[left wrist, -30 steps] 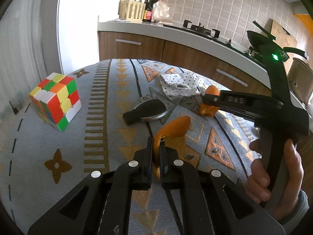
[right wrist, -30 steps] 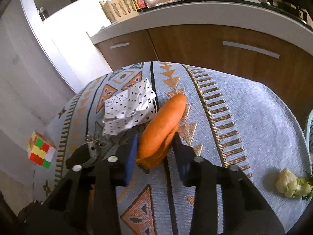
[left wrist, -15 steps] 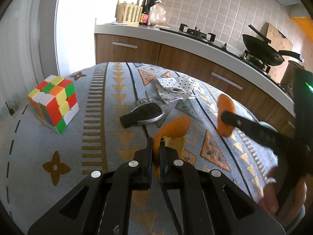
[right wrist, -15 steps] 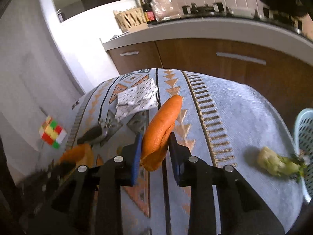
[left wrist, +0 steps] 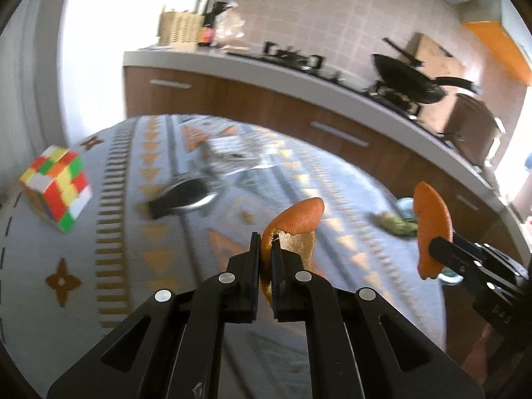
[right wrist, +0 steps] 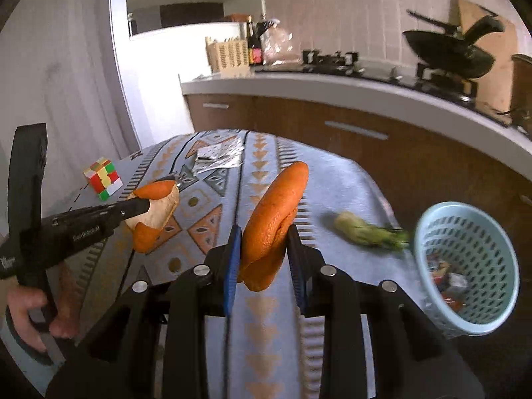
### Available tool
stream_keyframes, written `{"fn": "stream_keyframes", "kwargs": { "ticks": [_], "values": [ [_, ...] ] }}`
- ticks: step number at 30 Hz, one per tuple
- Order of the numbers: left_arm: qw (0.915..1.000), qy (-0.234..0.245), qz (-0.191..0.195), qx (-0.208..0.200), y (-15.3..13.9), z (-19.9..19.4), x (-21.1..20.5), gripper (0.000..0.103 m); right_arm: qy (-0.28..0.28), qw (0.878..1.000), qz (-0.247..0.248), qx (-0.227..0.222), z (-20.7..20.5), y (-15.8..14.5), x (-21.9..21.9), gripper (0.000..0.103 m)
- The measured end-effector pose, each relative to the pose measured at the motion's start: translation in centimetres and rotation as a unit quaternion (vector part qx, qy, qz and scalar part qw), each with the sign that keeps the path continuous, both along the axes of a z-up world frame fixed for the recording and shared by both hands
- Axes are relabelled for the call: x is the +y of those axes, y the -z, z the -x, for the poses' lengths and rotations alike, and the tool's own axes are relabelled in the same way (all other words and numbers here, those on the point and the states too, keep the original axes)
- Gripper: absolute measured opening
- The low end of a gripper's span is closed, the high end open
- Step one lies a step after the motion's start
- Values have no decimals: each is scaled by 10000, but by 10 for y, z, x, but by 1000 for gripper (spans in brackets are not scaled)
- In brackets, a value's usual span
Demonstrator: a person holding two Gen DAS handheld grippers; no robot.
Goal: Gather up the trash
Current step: 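Carry orange peel and bread roll over the blue basket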
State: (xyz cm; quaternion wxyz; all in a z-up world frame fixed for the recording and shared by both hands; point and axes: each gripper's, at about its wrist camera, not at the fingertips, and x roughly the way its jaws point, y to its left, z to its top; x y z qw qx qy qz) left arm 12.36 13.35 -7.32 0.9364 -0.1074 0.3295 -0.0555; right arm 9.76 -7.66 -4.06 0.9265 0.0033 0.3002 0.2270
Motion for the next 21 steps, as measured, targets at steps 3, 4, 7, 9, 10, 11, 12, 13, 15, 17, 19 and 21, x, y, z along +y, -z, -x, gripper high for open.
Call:
{"fn": "stream_keyframes", "kwargs": {
  "ticks": [3, 4, 7, 9, 10, 11, 12, 13, 15, 17, 19, 21],
  "values": [
    [9995, 290, 90, -107, -13, 3, -22, 4, 200, 9997, -130, -31, 6, -5, -28, 25],
    [9991, 387, 118, -136, -17, 3, -29, 4, 272, 9995, -139, -49, 7, -7, -37, 25],
    [9971, 690, 233, -205, -28, 1, -54, 4, 543, 9984, -124, -117, 9, -10, -63, 25],
    [9952, 908, 281, -215, -34, -4, -72, 4, 752, 9970, -113, -127, 8, -12, -82, 25],
    [9943, 1008, 273, -220, -36, -7, -83, 4, 848, 9962, -118, -128, 7, -13, -92, 25],
    [9932, 1116, 251, -222, -38, -11, -95, 4, 937, 9954, -118, -135, 8, -13, -99, 25],
    [9923, 1193, 231, -220, -39, -13, -105, 4, 1095, 9938, -110, -146, 7, -13, -112, 25],
    [9911, 1299, 200, -214, -40, -17, -118, 4, 1225, 9923, -113, -145, 7, -14, -123, 25],
    [9886, 1481, 170, -201, -42, -24, -140, 4, 1441, 9894, -135, -112, 4, -13, -142, 25],
    [9858, 1660, 190, -176, -43, -31, -162, 4, 1689, 9855, -149, -84, 1, -11, -162, 25],
    [9826, 1841, 209, -132, -43, -39, -186, 4, 1875, 9822, -132, -37, -1, -8, -178, 25],
    [9796, 1997, 206, -75, -42, -47, -208, 4, 2104, 9775, -113, 37, -3, -3, -195, 25]
  ]
}}
